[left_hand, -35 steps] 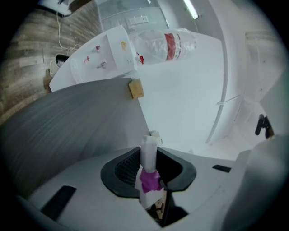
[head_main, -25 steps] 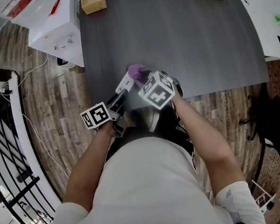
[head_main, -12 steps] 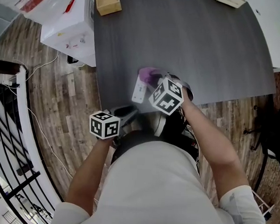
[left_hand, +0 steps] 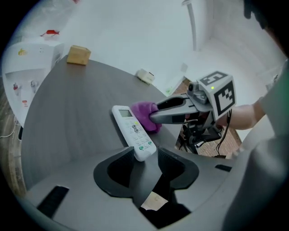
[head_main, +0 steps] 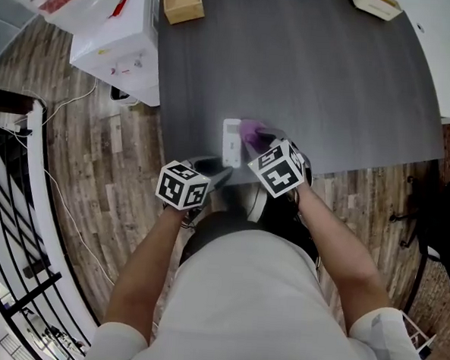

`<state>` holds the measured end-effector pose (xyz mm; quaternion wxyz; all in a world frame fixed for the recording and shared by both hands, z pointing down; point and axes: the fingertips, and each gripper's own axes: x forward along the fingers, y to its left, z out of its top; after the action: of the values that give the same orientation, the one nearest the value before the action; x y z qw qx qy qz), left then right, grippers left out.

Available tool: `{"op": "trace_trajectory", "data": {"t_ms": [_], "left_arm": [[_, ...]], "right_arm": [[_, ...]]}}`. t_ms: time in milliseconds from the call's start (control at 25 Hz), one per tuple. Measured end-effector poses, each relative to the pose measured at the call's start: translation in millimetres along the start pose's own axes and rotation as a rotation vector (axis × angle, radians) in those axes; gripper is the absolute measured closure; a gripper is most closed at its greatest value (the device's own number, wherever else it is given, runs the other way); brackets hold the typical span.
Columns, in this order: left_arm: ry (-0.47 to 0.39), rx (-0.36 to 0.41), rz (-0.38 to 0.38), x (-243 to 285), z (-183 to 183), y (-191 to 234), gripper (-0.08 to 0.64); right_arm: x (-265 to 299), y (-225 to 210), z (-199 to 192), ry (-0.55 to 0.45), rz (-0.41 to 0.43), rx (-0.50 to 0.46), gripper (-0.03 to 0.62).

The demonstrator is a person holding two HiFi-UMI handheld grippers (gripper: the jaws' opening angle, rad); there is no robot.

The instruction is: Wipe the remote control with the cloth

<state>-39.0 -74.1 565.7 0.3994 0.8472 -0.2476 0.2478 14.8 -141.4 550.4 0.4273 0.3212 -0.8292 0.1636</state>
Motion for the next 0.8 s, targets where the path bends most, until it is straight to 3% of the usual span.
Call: {"op": "trace_trajectory", "data": {"t_ms": [560, 640, 800], "left_arm": [[0.014, 0.005, 0.037, 13, 1, 1, 0.416], [0.017, 0.050, 0.072, 10, 1, 1, 0.416], [0.056, 0.278, 0.208, 2, -3, -1, 0.416]], "right_arm": [[7, 0, 1, 0.023, 0.026, -0.030, 0.491], [3, -3, 3, 0.022, 0.015, -0.059, 0.491], [-4, -13, 18, 0.026, -0.054, -0.219, 0.491]]}}
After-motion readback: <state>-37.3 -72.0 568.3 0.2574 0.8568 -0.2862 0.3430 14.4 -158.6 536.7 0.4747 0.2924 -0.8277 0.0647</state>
